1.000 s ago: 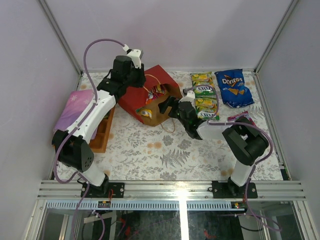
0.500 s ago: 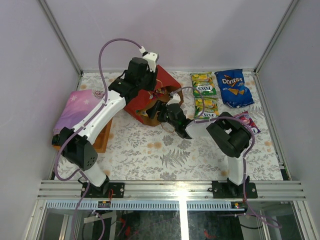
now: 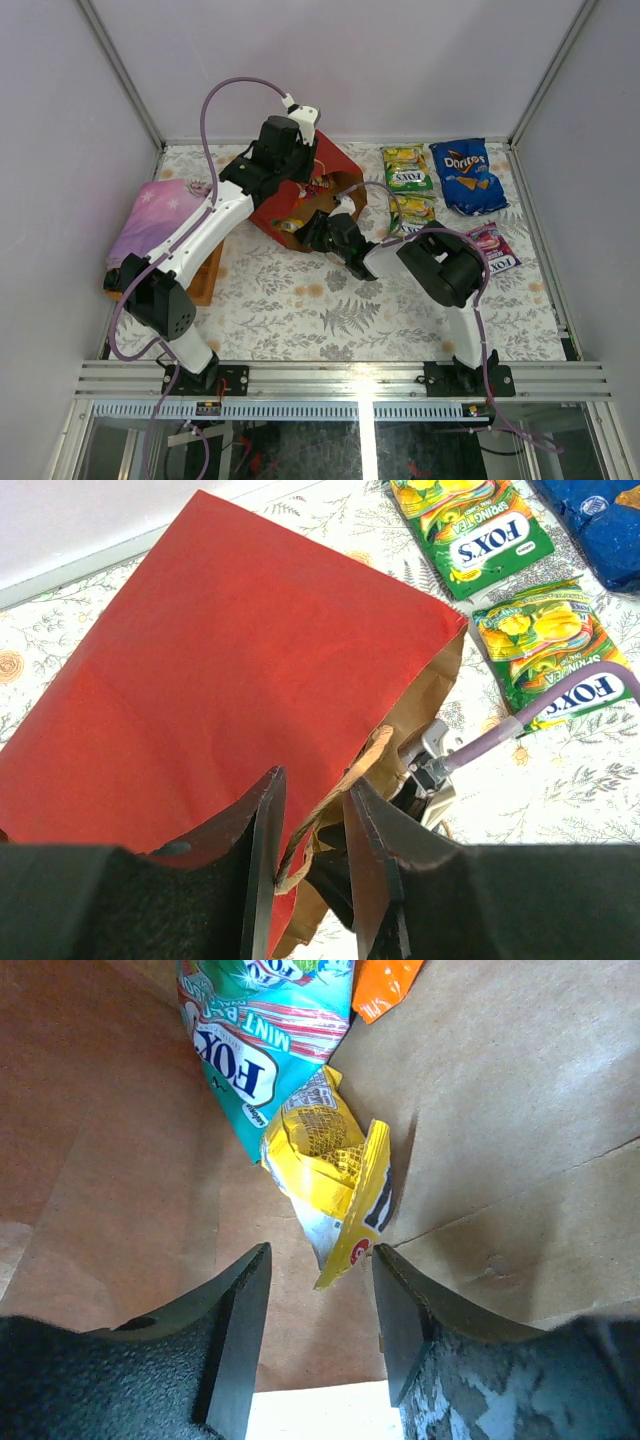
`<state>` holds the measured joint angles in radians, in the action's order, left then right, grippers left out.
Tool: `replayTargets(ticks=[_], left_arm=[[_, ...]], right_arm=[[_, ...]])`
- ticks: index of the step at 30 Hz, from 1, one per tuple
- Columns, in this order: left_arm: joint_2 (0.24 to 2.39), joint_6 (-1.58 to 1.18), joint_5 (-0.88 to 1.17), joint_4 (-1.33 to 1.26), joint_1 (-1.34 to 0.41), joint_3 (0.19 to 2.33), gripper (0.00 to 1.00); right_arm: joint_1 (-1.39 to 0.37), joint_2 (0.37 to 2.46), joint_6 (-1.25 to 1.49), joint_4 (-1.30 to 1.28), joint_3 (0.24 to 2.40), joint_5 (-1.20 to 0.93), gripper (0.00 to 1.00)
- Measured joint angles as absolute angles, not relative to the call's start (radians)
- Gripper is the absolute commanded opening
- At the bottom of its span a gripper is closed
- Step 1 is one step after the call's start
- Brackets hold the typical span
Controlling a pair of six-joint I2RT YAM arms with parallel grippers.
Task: Take the snacks out of the paper bag
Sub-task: Take out the snack from the paper bag.
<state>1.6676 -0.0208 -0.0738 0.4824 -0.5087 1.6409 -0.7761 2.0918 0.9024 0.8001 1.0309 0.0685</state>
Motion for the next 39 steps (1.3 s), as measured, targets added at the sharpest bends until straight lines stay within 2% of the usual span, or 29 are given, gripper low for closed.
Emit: replayTargets(ticks=[7,11,14,25,33,39], left_arm=[[1.668,-0.020,-0.080,0.484,-0.509,1.641,0.29],[1.668,-0.017,-0.088,0.485,-0.509,1.641,0.30],[1.668,-0.012,-0.096,0.485,-0.509,1.641,0.30],[1.668,-0.002,-0.115,0.488,-0.509,1.641,0.30],[1.668,0.001,-0.136,0.488,-0.509,1.641,0.30],[1.667,0.009,-0.148,0.488,-0.509,1.641,0.30]], right_arm=[[-0.776,2.123,0.909,0.806,1.050,0.072,0.35],[-0.776,2.139,0.908,0.805,1.066,0.089,0.18],[-0.776,2.140,0.900,0.804,1.072,0.102,0.01],[-0.776,2.073,0.858,0.789,1.001,0.128,0.00],[-0.776,1.675,0.710,0.706,0.811,0.137,0.00],[-0.785,1.463,0.575,0.583,0.751,0.012,0.00]])
